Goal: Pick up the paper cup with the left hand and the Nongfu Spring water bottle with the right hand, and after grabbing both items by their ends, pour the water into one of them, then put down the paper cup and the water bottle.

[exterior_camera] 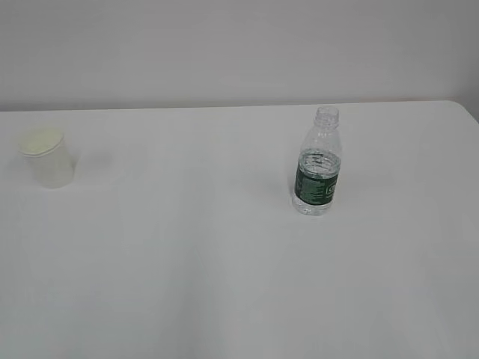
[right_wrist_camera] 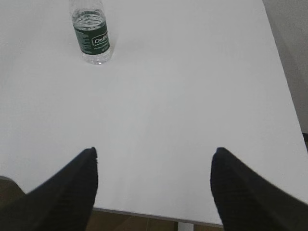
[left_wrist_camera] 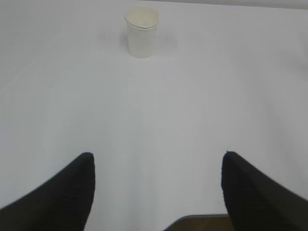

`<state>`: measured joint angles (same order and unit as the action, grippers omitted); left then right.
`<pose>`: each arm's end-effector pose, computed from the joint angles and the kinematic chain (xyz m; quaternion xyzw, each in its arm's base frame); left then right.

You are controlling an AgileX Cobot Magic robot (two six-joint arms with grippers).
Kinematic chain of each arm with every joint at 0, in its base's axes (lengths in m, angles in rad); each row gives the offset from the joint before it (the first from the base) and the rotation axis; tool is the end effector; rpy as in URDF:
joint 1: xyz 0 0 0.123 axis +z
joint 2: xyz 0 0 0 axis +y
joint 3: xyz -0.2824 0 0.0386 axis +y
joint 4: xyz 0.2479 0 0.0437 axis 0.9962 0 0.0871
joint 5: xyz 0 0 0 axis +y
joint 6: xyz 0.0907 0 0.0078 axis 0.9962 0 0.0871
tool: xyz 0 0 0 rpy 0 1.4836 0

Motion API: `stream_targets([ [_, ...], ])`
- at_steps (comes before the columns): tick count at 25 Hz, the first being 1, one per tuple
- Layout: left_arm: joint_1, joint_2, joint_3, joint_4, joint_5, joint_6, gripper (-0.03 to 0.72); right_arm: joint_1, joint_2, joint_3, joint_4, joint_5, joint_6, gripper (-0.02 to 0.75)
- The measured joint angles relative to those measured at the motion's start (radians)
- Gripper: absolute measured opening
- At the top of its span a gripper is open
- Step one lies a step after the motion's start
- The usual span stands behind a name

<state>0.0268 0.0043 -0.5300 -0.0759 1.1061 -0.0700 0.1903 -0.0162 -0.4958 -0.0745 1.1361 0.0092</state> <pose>-0.0096 -0.0064 0.2820 -0.0387 0.8568 -0.0489 0.5118 -0.0089 -0.0080 0.2701 -0.0755 0.8654 0.0123 0.4951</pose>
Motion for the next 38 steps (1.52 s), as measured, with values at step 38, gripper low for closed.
stream_targets([
  [38, 0.0, 0.0, 0.0, 0.0, 0.0, 0.0, 0.587, 0.0, 0.0, 0.0, 0.0, 0.0, 0.0, 0.554],
])
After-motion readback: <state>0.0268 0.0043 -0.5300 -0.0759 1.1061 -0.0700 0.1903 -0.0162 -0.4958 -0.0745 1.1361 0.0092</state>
